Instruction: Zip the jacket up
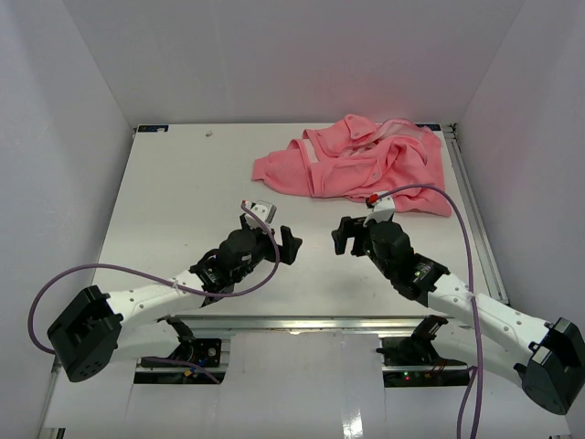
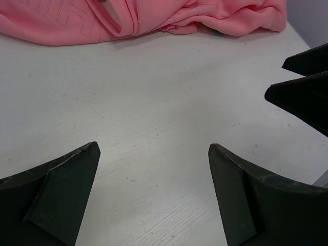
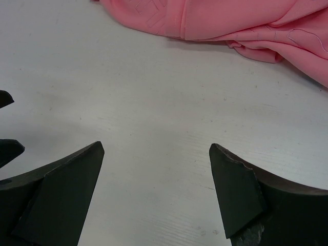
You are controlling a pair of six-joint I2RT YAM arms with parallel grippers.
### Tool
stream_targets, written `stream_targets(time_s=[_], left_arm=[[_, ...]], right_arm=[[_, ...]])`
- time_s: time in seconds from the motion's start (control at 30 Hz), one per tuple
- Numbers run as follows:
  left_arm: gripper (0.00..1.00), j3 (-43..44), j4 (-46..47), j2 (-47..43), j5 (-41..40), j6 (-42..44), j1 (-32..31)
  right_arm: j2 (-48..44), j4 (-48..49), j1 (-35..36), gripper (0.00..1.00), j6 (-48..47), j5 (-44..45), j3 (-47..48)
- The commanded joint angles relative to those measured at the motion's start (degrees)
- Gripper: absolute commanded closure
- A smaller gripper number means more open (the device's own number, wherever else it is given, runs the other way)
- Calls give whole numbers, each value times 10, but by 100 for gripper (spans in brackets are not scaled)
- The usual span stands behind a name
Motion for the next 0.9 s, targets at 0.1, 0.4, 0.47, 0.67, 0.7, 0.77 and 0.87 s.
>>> stream_targets(time_s=[0.1, 0.4, 0.47, 0.67, 0.7, 0.77, 0.87], left_arm=[[2, 1, 9, -2, 3, 1, -1], [2, -7, -6, -23, -62, -21, -1], [2, -15, -8, -40, -79, -28, -1], [2, -49, 13, -98, -135, -36, -1], [2, -57, 16, -108, -142, -38, -1], [2, -72, 22, -126, -157, -47, -1], [2, -75, 16, -142, -155, -61, -1]], right_arm=[[-24, -11, 3, 10, 35, 68, 4], [40, -24, -2, 10, 102, 162, 82], [97, -24, -7, 10, 140, 178, 126], [307, -40, -34, 7, 216, 211, 276], [337, -41, -40, 7, 224, 212, 302], [396, -40, -55, 6, 246, 200, 353], [453, -40, -70, 6, 279, 177, 398]])
